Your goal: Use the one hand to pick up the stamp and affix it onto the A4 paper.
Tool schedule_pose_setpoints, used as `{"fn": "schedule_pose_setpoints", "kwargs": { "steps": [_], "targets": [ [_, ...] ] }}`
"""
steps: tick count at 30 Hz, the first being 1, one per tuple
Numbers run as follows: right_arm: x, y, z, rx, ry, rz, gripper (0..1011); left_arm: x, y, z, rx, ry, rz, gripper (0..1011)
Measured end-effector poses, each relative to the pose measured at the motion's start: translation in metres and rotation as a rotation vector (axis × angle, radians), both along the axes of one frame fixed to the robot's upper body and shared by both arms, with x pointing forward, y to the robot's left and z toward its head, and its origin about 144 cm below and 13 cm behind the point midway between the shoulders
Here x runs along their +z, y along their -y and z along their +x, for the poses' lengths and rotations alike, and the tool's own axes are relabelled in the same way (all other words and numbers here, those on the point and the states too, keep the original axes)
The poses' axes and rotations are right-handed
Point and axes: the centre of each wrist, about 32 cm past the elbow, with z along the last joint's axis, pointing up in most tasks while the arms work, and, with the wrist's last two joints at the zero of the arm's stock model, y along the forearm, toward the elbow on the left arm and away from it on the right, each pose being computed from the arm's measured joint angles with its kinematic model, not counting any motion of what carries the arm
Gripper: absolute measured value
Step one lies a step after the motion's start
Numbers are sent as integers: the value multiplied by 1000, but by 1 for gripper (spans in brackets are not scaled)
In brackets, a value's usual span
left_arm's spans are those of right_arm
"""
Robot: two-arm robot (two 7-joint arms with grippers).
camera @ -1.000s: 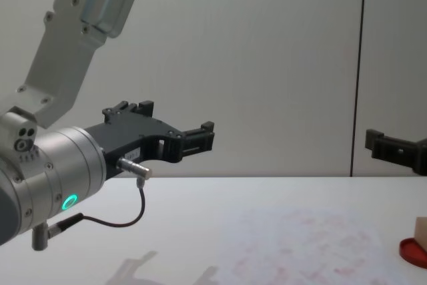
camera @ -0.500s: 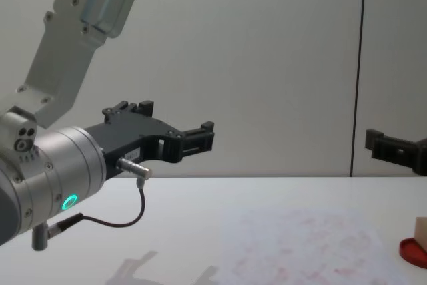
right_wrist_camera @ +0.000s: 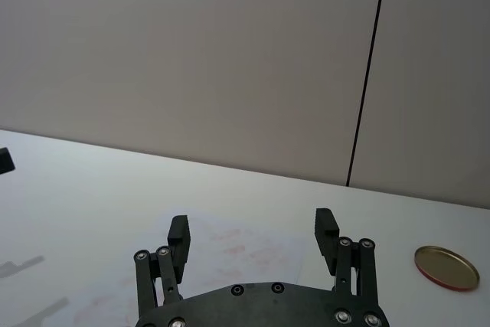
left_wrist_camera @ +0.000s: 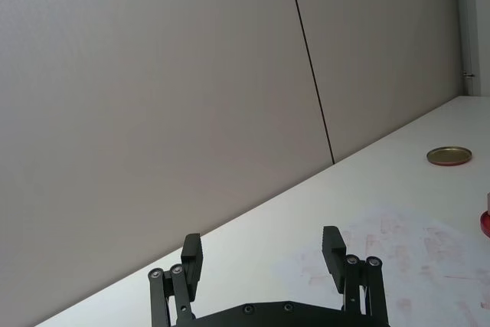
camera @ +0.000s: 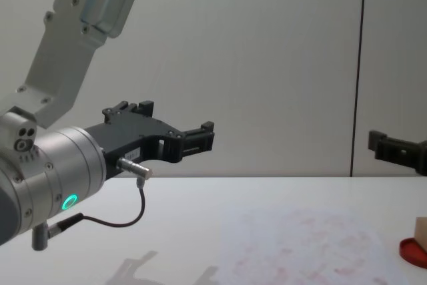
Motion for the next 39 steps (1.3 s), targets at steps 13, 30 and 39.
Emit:
{"fn": "schedule_pose_setpoints", "kwargs": {
  "steps": [13, 30, 39],
  "targets": [
    [-4, 29, 21, -11, -72, -60, 1002, 0, 0, 0, 0, 0, 0, 993],
    [-19, 51, 33, -38, -217, -70, 1003, 0, 0, 0, 0, 0, 0, 993],
    [-29, 52, 37, -50, -274, -52, 1002, 0, 0, 0, 0, 0, 0, 993]
  ]
}}
